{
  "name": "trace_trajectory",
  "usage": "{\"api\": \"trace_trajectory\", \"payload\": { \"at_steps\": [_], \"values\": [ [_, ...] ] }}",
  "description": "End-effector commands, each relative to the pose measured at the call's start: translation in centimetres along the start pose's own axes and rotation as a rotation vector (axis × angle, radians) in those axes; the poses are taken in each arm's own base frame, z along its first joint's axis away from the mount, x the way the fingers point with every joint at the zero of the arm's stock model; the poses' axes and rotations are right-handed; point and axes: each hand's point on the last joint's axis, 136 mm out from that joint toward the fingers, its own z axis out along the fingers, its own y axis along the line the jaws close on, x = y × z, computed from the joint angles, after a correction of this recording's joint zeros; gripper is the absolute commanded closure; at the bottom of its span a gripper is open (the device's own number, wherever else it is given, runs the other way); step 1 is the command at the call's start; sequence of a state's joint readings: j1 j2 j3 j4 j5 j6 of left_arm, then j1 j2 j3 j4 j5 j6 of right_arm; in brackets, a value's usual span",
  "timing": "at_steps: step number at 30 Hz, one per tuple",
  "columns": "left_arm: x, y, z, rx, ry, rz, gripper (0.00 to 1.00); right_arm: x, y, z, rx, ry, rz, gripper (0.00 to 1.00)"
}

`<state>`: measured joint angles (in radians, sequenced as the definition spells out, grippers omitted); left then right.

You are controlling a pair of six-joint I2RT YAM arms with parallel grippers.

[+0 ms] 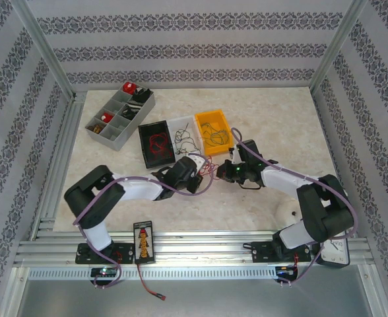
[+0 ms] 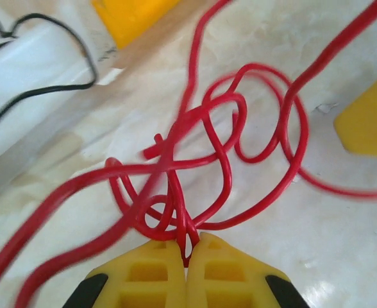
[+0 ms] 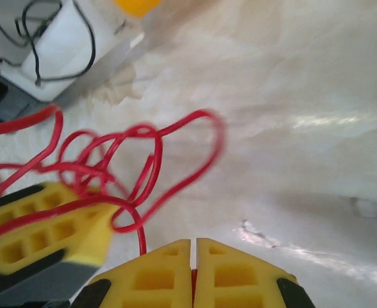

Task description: Untangle the cables

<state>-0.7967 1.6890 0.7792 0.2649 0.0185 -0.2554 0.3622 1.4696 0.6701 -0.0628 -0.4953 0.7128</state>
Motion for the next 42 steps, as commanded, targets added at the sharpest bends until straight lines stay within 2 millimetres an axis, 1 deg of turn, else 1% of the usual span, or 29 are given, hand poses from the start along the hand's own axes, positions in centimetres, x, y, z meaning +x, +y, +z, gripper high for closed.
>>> {"api": "trace_trajectory", "payload": {
  "at_steps": [1,3,5,8,9,13,16,19,21,22,24,26,27,29,30,32,33,34,36,38,39,40,41,42],
  "values": [
    [-3.0,-0.9,-2.7,0.144,-0.109,-0.127,1.00,-0.6,-1.6,-1.1,0.022,-0.039,0.071,1.00],
    [-3.1,-0.7,-4.1,0.191,-0.119,-0.168,1.00,-1.2,-2.7,-1.7,0.041,-0.067,0.112,1.00],
    [-3.0,-0.1,-5.4,0.209,-0.130,-0.211,1.00,-1.6,-4.0,-2.2,0.061,-0.094,0.157,1.00],
    [-2.8,1.9,-7.6,0.198,-0.174,-0.286,1.00,-2.0,-6.4,-3.1,0.098,-0.141,0.244,1.00],
    [-2.8,2.9,-8.4,0.188,-0.196,-0.322,1.00,-2.1,-7.3,-3.5,0.115,-0.157,0.276,1.00],
    [-3.1,5.9,-12.0,0.176,-0.292,-0.419,1.00,-2.2,-10.4,-4.9,0.162,-0.226,0.388,1.00],
    [-3.6,7.4,-14.7,0.166,-0.346,-0.437,1.00,-2.2,-11.9,-5.9,0.192,-0.266,0.431,1.00],
    [-4.3,8.3,-17.0,0.172,-0.388,-0.445,1.00,-2.2,-13.0,-6.8,0.219,-0.312,0.463,1.00],
    [-4.7,8.9,-17.9,0.153,-0.407,-0.452,1.00,-2.3,-13.4,-7.3,0.225,-0.334,0.473,1.00],
    [-4.8,9.0,-17.9,0.146,-0.403,-0.445,1.00,-2.4,-13.3,-7.4,0.221,-0.337,0.469,1.00],
    [-4.6,8.7,-17.3,0.157,-0.349,-0.417,1.00,-2.4,-12.9,-7.3,0.207,-0.325,0.456,1.00],
    [-4.0,8.5,-16.1,0.155,-0.273,-0.407,1.00,-2.4,-12.5,-7.1,0.187,-0.310,0.441,1.00],
    [-4.0,8.1,-15.6,0.160,-0.251,-0.386,1.00,-2.4,-12.3,-7.0,0.181,-0.303,0.432,1.00],
    [-4.0,6.9,-14.5,0.156,-0.213,-0.327,1.00,-2.3,-12.0,-6.9,0.176,-0.296,0.417,1.00],
    [-4.1,5.7,-13.9,0.166,-0.193,-0.282,0.99,-2.2,-11.9,-6.8,0.176,-0.290,0.411,1.00],
    [-4.1,2.9,-12.3,0.191,-0.140,-0.193,0.88,-2.0,-11.6,-6.5,0.174,-0.280,0.399,1.00],
    [-4.3,1.4,-11.6,0.212,-0.117,-0.151,0.76,-1.7,-11.4,-6.3,0.174,-0.269,0.395,1.00],
    [-3.9,0.0,-10.4,0.231,-0.081,-0.122,0.68,-1.5,-11.2,-6.0,0.173,-0.260,0.387,1.00],
    [-3.9,-2.0,-8.4,0.255,-0.053,-0.083,0.55,-1.0,-10.9,-5.6,0.178,-0.245,0.369,1.00],
    [-3.8,-3.7,-6.0,0.263,-0.034,-0.052,0.48,-0.6,-10.8,-5.3,0.186,-0.236,0.359,1.00],
    [-3.7,-4.3,-4.7,0.251,-0.023,-0.035,0.43,-0.4,-10.8,-5.2,0.189,-0.232,0.360,1.00],
    [-4.3,-5.0,-3.5,0.233,-0.026,-0.021,0.41,-0.3,-10.8,-5.1,0.189,-0.231,0.363,1.00],
    [-4.4,-5.5,-2.4,0.223,-0.023,-0.009,0.40,-0.3,-10.8,-5.1,0.186,-0.232,0.362,1.00],
    [-5.1,-5.9,-1.2,0.200,-0.038,-0.001,0.36,-0.3,-10.7,-5.1,0.184,-0.234,0.361,1.00]
  ]
}}
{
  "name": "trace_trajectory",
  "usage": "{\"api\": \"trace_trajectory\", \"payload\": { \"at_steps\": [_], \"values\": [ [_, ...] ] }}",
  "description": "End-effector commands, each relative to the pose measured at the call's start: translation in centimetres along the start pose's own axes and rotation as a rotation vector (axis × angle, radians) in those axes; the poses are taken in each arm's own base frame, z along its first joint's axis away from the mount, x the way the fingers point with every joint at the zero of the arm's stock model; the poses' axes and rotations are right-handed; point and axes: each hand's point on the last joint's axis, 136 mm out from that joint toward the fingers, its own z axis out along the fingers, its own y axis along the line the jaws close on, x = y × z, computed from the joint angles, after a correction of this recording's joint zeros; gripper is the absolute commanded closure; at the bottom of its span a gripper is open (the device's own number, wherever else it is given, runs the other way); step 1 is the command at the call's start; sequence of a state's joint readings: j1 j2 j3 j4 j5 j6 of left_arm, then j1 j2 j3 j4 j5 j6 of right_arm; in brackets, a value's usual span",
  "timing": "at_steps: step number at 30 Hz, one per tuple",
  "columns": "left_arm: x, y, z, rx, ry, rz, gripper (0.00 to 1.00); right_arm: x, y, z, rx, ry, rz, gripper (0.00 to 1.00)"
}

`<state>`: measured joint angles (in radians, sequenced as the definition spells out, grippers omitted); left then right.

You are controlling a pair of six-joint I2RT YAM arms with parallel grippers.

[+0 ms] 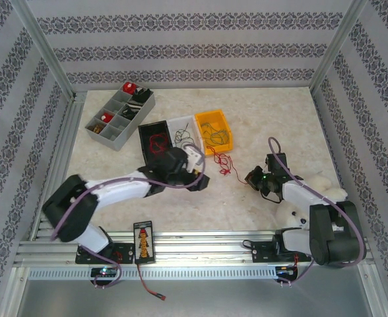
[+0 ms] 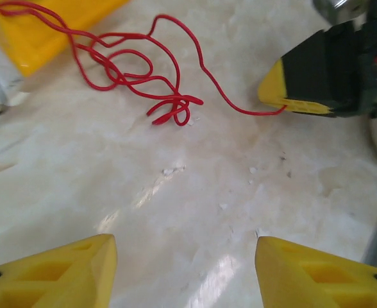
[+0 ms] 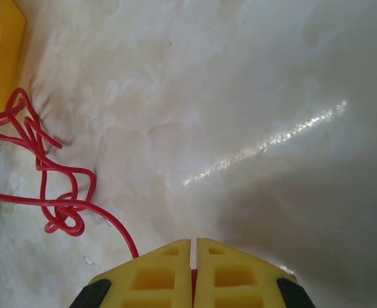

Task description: Untangle the cables

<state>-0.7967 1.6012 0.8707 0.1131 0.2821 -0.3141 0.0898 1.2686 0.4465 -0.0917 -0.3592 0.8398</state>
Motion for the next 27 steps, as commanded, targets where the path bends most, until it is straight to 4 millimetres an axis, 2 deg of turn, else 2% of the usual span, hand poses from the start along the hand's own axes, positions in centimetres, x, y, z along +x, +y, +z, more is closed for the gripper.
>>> {"api": "trace_trajectory", "payload": {
  "at_steps": [1,4,7,11,15,19,24,27],
  "values": [
    [-3.3,-0.3,3.1,-0.089,-0.096,0.067,0.33,0.4,-0.5,0.1,0.009,-0.002,0.004,1.00],
    [-4.7,0.2,6.0,-0.133,-0.129,0.055,0.28,0.3,-0.1,-0.2,-0.003,-0.006,-0.003,1.00],
    [-5.4,0.2,8.3,-0.126,-0.132,0.067,0.28,0.3,0.1,-0.5,-0.010,-0.008,-0.010,1.00],
    [-5.6,0.4,11.0,-0.123,-0.107,0.093,0.30,0.5,0.0,-0.6,-0.011,-0.007,-0.016,1.00],
    [-5.0,2.1,13.0,-0.197,-0.080,0.090,0.34,0.7,0.0,-0.7,-0.018,0.001,-0.020,1.00],
    [-3.8,3.0,13.8,-0.231,-0.036,0.069,0.50,0.9,-0.1,-1.0,-0.023,-0.002,-0.023,1.00],
    [-1.8,3.3,13.8,-0.224,0.013,0.033,0.62,0.6,-0.5,-1.6,-0.020,-0.018,-0.013,1.00],
    [-0.3,3.4,13.4,-0.213,0.057,0.016,0.75,0.2,-0.8,-2.0,-0.018,-0.035,0.006,1.00]
  ]
}}
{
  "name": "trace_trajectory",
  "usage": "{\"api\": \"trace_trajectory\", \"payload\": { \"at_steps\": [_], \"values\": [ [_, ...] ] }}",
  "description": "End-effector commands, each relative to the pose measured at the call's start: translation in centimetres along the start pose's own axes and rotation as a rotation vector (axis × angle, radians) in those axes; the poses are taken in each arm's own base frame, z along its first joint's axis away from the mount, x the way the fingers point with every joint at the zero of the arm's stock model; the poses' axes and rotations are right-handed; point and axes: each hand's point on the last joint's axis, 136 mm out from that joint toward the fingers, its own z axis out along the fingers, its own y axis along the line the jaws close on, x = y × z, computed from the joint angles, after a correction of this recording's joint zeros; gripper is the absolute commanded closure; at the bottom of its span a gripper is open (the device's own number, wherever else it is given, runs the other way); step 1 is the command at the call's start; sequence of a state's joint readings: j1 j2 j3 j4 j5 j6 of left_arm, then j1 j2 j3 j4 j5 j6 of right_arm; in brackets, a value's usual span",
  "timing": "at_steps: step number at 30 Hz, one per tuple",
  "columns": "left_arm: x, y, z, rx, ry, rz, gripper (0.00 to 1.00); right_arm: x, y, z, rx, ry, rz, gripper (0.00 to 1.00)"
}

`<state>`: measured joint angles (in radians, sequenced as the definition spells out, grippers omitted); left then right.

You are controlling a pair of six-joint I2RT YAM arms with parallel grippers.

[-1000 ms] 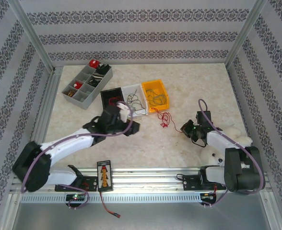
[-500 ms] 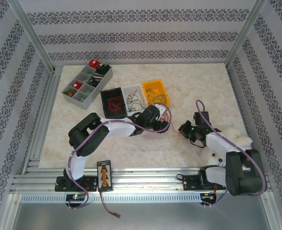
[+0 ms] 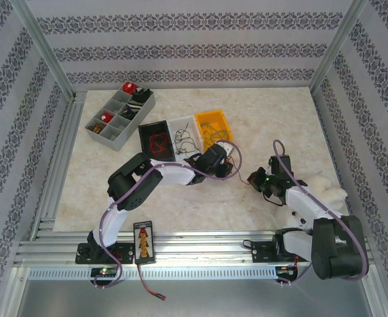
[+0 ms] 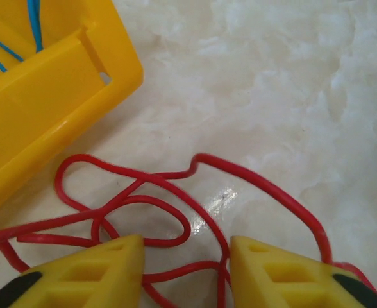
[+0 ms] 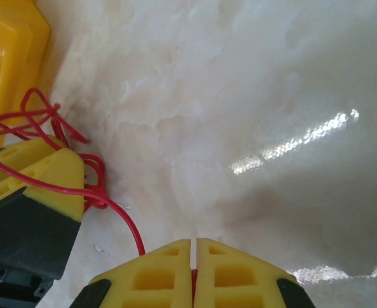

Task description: Untangle the cables

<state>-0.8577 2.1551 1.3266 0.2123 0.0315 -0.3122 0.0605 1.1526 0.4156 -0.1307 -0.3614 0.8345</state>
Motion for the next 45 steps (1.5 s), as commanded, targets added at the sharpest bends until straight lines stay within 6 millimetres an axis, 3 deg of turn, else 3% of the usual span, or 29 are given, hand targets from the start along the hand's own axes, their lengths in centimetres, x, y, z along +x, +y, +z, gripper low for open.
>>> {"api": "trace_trajectory", "payload": {
  "at_steps": [1,3,4,14,18,22,28,31,35,37,39,42,45],
  "values": [
    [4.6,0.7,-0.5,-0.014,0.135,-0.016,0.81,0.2,-0.8,-0.5,0.011,0.004,0.010,1.00],
    [5.3,0.9,-1.5,-0.012,0.148,-0.021,0.97,-0.1,-1.1,-0.7,0.018,-0.012,0.023,1.00],
    [5.7,1.1,-2.1,-0.011,0.150,-0.023,1.00,-0.4,-1.3,-0.8,0.025,-0.024,0.034,1.00],
    [7.8,2.2,-11.2,0.209,0.130,-0.192,1.00,-3.0,-3.4,-2.0,0.092,-0.136,0.135,1.00],
    [9.3,3.1,-14.7,0.179,0.160,-0.187,1.00,-4.5,-4.0,-2.4,0.109,-0.169,0.167,1.00],
    [10.1,6.3,-17.7,0.010,0.140,-0.208,1.00,-5.9,-4.9,-2.8,0.129,-0.195,0.208,1.00],
    [8.3,11.7,-21.4,-0.132,-0.051,-0.395,1.00,-6.6,-5.6,-2.6,0.131,-0.179,0.233,1.00],
    [7.3,11.9,-21.9,-0.133,-0.095,-0.374,1.00,-6.0,-5.6,-2.0,0.123,-0.144,0.229,1.00],
    [6.2,10.7,-20.9,-0.089,-0.085,-0.349,1.00,-5.2,-5.7,-1.9,0.125,-0.117,0.206,0.98],
    [5.6,10.2,-20.3,-0.079,-0.086,-0.341,0.98,-5.1,-5.4,-2.3,0.125,-0.124,0.175,0.79],
    [5.3,9.9,-19.4,-0.067,-0.090,-0.350,0.83,-5.4,-4.4,-3.1,0.120,-0.161,0.109,0.63],
    [5.0,10.1,-18.3,-0.084,-0.105,-0.406,0.60,-5.9,-2.7,-4.8,0.112,-0.233,0.004,0.48],
    [5.1,11.8,-17.8,-0.181,-0.164,-0.513,0.51,-6.4,-0.5,-6.2,0.087,-0.290,-0.102,0.42]
  ]
}}
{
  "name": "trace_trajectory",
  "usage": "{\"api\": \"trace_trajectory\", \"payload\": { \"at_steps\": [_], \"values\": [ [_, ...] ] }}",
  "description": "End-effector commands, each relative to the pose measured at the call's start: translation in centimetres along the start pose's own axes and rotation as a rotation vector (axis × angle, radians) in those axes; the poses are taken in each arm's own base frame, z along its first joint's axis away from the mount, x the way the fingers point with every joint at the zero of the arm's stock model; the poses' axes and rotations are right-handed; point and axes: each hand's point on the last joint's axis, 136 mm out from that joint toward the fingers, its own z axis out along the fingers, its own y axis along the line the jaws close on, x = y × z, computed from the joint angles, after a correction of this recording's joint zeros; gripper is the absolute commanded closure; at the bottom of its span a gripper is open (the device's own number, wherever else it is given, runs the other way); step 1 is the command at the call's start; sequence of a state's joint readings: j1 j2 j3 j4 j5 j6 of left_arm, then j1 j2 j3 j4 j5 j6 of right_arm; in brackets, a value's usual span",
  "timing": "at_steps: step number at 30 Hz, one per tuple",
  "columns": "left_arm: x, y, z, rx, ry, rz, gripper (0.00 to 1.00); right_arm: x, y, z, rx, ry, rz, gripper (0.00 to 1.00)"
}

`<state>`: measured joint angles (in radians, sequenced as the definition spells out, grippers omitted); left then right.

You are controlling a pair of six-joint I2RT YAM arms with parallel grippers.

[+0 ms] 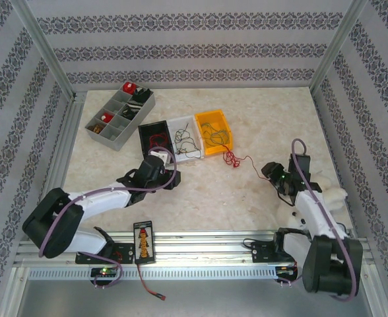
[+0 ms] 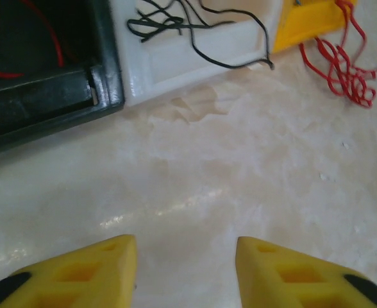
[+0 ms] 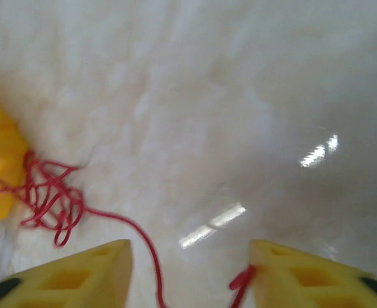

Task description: Untangle the cables

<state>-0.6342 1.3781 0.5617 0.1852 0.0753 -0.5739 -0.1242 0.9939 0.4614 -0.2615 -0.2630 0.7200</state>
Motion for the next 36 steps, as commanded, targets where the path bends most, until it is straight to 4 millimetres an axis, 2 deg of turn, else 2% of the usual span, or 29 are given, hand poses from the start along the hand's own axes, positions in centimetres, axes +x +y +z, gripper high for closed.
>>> {"api": "trace_trajectory", "payload": {
  "at_steps": [1,3,6,10,14,18,20,25,30,36],
  "values": [
    [-2.5,0.9,0.4,-0.074,-0.150,-0.163,0.51,-1.3,1.9,-1.6,-0.003,-0.073,-0.133,0.42],
    [-2.2,2.4,0.7,-0.128,-0.188,-0.266,0.51,-1.1,3.2,-1.8,-0.008,-0.067,-0.213,0.42],
    [-1.5,2.8,1.2,-0.147,-0.183,-0.295,0.47,-0.2,5.0,-1.5,0.029,-0.039,-0.370,0.42],
    [-1.0,3.7,0.8,-0.209,-0.165,-0.279,0.43,0.2,5.5,-1.3,0.201,-0.071,-0.580,0.39],
    [-1.1,4.3,0.2,-0.229,-0.188,-0.279,0.35,0.9,6.1,-0.7,0.193,-0.049,-0.584,0.36],
    [-1.4,3.6,0.2,-0.207,-0.179,-0.241,0.30,1.1,5.8,-0.5,0.217,-0.043,-0.581,0.32],
    [-1.5,2.9,0.3,-0.179,-0.171,-0.217,0.30,1.6,6.4,-0.3,0.179,-0.021,-0.598,0.33],
    [-1.4,1.9,1.0,-0.151,-0.154,-0.196,0.30,5.2,9.7,0.5,0.003,0.106,-0.703,0.38],
    [-1.0,1.6,1.6,-0.148,-0.132,-0.203,0.30,8.0,10.6,2.7,-0.019,0.271,-0.726,0.40],
    [-1.0,1.9,1.0,-0.164,-0.135,-0.203,0.30,7.2,11.0,5.7,0.073,0.288,-0.784,0.41]
  ]
}}
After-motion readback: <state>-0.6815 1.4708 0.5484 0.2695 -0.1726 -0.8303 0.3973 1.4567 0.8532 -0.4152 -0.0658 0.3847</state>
